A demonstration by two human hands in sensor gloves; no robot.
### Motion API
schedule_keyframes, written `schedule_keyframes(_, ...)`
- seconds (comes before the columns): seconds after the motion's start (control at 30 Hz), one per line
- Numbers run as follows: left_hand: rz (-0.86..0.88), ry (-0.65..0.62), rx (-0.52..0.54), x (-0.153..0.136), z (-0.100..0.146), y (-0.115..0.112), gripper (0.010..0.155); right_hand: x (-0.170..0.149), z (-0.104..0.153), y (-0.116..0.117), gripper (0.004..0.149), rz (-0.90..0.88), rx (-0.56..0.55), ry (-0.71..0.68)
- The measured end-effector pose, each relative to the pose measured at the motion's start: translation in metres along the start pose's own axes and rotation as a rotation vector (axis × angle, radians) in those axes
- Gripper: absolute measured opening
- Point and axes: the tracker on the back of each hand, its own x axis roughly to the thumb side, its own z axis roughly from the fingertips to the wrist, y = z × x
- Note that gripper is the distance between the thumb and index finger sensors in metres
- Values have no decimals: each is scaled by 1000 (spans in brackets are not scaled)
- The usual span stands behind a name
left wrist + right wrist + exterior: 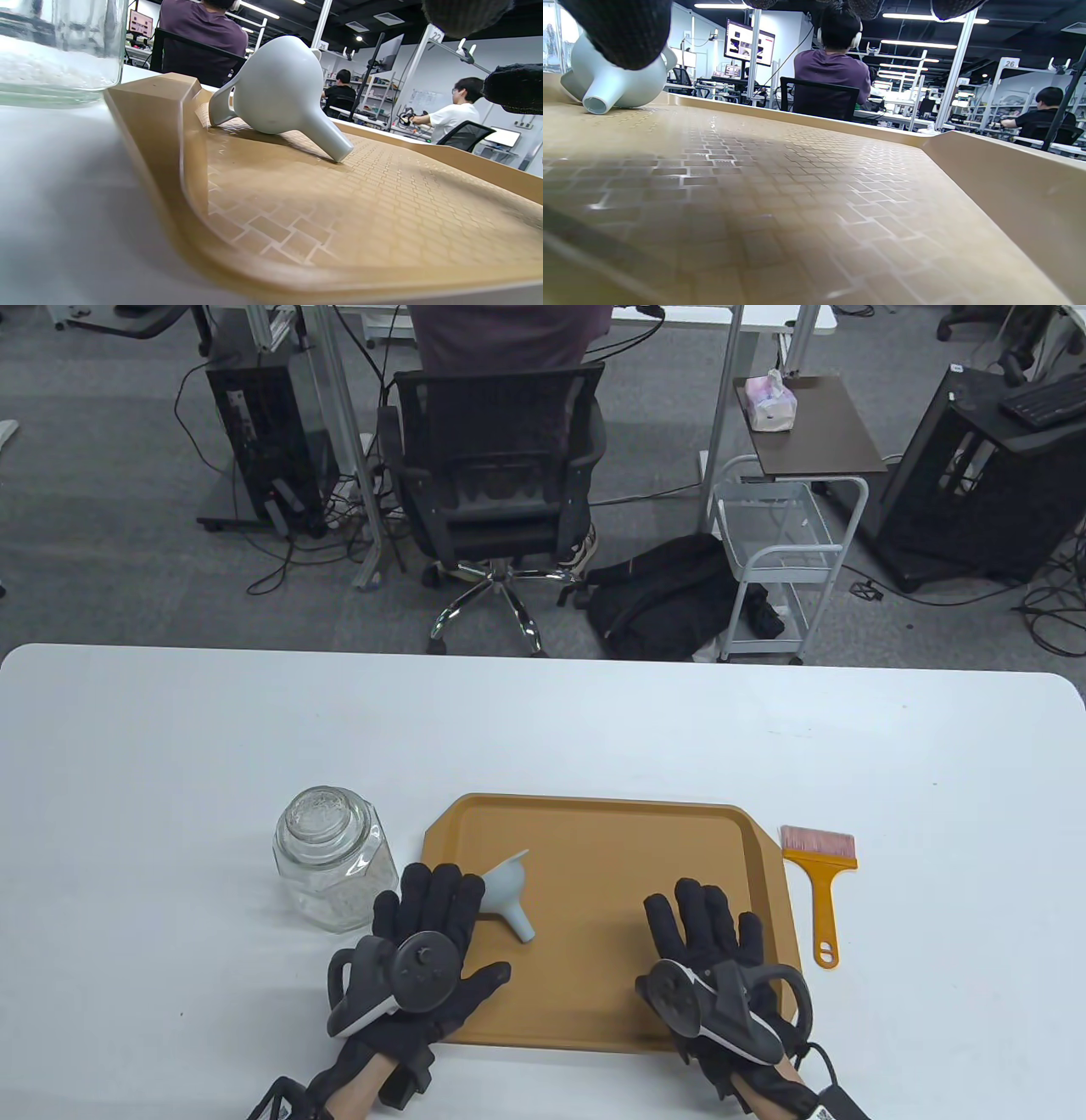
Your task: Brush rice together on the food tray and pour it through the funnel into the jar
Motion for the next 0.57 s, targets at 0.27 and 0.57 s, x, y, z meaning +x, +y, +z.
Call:
schedule_keyframes(0.27, -3, 5, -9, 0, 0, 0, 94, 2, 0, 1, 90, -12, 11, -12)
schedule_keyframes(0.57, -8, 10, -20, 0, 1, 0, 95, 3, 1, 2, 90, -20, 19, -13)
